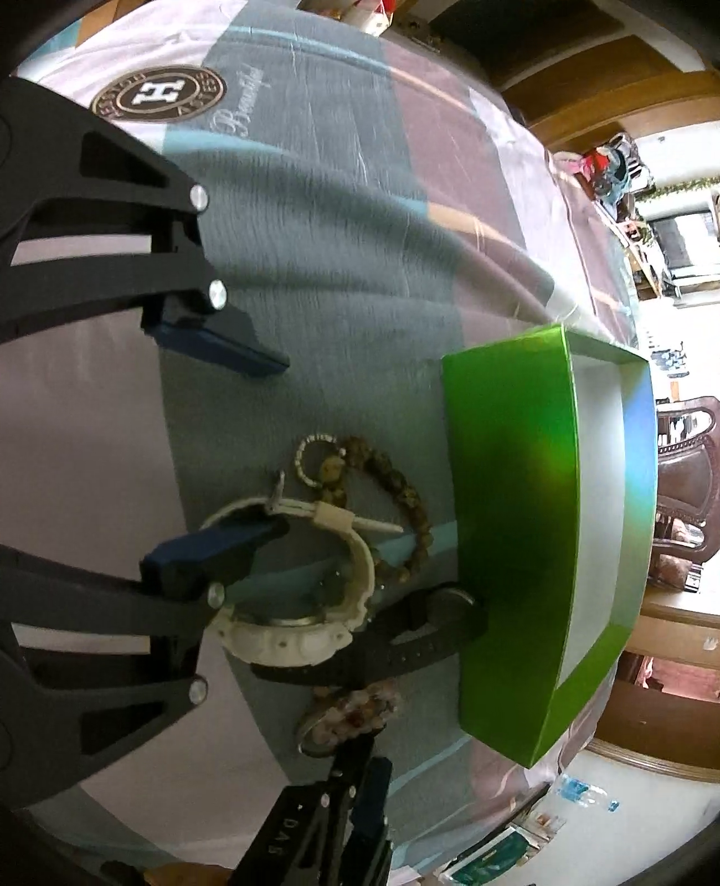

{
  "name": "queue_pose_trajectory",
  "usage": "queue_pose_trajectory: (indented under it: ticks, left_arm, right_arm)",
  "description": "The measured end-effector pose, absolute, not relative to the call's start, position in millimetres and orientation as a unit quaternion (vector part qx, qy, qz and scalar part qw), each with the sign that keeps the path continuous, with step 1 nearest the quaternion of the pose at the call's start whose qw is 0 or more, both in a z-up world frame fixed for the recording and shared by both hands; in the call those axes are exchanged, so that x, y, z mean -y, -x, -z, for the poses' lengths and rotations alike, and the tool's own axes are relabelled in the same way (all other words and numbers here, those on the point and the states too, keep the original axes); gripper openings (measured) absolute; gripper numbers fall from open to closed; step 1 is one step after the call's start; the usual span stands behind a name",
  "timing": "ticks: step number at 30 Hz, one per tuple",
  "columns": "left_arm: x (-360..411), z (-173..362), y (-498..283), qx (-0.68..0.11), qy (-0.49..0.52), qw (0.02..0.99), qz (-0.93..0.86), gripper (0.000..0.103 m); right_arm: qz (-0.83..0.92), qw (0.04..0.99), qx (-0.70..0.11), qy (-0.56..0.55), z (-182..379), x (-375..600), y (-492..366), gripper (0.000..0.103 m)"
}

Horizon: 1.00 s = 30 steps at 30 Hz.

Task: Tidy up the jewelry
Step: 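Grasp the white watch with the left gripper while the right gripper grasps the black-strap watch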

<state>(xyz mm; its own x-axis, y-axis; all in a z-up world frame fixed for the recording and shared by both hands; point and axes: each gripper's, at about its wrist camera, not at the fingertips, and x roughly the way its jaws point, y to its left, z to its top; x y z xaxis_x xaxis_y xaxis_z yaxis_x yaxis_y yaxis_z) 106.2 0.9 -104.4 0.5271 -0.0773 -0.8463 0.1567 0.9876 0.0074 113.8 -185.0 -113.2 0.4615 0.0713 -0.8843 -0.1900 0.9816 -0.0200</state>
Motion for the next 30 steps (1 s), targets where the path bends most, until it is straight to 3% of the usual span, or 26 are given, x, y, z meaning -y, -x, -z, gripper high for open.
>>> queue_pose_trajectory:
  ticks: [1,2,4,11,12,14,18,23,24,25,30]
  left_arm:
    - [1,103,-106,-0.479,-0.042,0.874,0.07,0.035]
    - [1,103,-109,-0.478,-0.044,0.874,0.072,0.023]
    - [1,104,-110,-0.478,-0.046,0.874,0.071,0.017]
    - [-15,105,-112,-0.481,-0.041,0.874,0.057,0.019]
    - [-15,105,-111,-0.48,-0.043,0.874,0.057,0.021]
    - [-13,105,-109,-0.478,-0.051,0.875,0.054,0.028]
    - [-14,105,-110,-0.478,-0.049,0.875,0.051,0.038]
    - [-15,101,-106,-0.474,-0.049,0.878,0.051,0.041]
    - [-15,100,-105,-0.473,-0.049,0.878,0.051,0.042]
    - [-16,99,-104,-0.472,-0.048,0.879,0.052,0.043]
    - [-18,95,-102,-0.468,-0.044,0.881,0.054,0.044]
  right_arm:
    - [-0.082,0.851,-0.515,0.057,114,183,-114,0.006]
    - [-0.08,0.852,-0.513,0.061,114,183,-116,0.005]
    - [-0.075,0.858,-0.503,0.068,108,182,-116,0.005]
    - [-0.101,0.853,-0.509,0.045,95,188,-99,0.005]
    - [-0.117,0.851,-0.51,0.046,93,181,-93,0.009]
    - [-0.166,0.839,-0.516,0.046,93,171,-74,0.032]
    - [-0.256,0.815,-0.517,0.053,86,144,-42,0.043]
    - [-0.28,0.798,-0.525,0.097,97,115,-20,0.042]
    - [-0.273,0.797,-0.528,0.105,102,114,-23,0.036]
    - [-0.265,0.796,-0.533,0.106,105,116,-27,0.023]
    - [-0.183,0.829,-0.522,0.081,102,151,-58,0.022]
